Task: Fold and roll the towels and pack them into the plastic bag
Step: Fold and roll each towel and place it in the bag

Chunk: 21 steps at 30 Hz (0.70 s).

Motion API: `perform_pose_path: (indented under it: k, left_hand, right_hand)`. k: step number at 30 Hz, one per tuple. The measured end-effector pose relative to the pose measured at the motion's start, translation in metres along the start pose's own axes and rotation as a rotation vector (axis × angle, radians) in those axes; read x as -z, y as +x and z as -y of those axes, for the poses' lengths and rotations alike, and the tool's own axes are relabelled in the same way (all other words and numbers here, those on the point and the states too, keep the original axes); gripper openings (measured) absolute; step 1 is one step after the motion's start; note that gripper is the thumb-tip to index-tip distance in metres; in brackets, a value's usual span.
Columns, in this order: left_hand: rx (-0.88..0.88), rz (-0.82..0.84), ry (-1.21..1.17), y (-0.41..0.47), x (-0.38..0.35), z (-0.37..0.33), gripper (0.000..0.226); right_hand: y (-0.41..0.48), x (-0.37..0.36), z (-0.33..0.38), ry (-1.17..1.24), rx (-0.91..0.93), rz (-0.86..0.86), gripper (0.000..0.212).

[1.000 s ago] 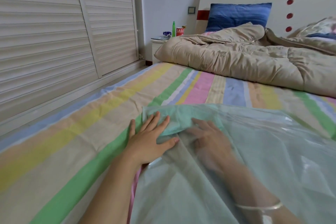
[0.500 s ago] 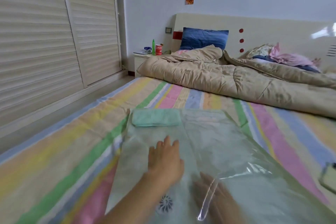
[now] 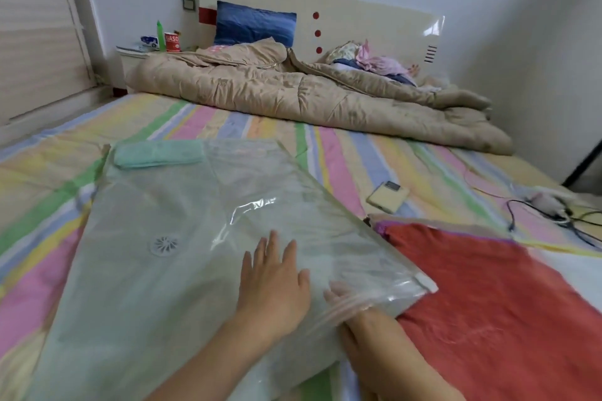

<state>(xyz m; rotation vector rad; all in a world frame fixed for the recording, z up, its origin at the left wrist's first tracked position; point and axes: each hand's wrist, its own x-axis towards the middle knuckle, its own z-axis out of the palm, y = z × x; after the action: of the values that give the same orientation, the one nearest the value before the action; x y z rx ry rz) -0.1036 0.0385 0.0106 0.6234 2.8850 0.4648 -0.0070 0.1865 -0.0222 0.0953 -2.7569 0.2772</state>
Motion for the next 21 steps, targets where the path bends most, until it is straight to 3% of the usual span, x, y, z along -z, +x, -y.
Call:
perform_pose_path:
  k: [2, 5, 7, 10, 13, 15, 17, 19, 21]
  left_hand:
    - [-0.110, -0.010, -0.008, -0.007, -0.013, -0.019, 0.057]
    - [-0.185, 0.154, 0.080, -0.012, -0.037, -0.029, 0.054]
    - [-0.173, 0.297, 0.208, -0.011, -0.042, -0.026, 0.053]
    - [-0.067, 0.384, 0.386, -0.010, -0.026, -0.032, 0.044]
    - [0.018, 0.342, 0.567, -0.014, 0.001, -0.048, 0.035]
    - [-0.022, 0.209, 0.613, -0.020, 0.011, -0.060, 0.030]
    - [-0.159, 0.007, 0.486, -0.029, 0.011, -0.074, 0.022]
    - [-0.439, -0.153, 0.147, -0.042, 0.002, -0.091, 0.015]
    - [-0.736, -0.151, -0.064, -0.049, -0.011, -0.109, 0.017]
  right_hand:
    - [-0.019, 0.023, -0.012, 0.122, -0.044, 0.099, 0.048]
    - [-0.043, 0.059, -0.027, 0.212, -0.152, -0.060, 0.037]
    - [-0.052, 0.068, -0.033, 0.212, -0.195, -0.130, 0.034]
    - [-0.055, 0.069, -0.043, 0.146, -0.221, -0.134, 0.033]
    - [-0.053, 0.070, -0.053, 0.144, -0.186, -0.105, 0.029]
    - [-0.052, 0.075, -0.061, 0.176, -0.167, -0.084, 0.023]
    - [-0.053, 0.084, -0.072, 0.173, -0.145, -0.028, 0.018]
    - [-0.056, 0.092, -0.085, 0.153, -0.136, 0.051, 0.022]
    - [-0.061, 0.100, -0.100, 0.136, -0.138, 0.100, 0.025]
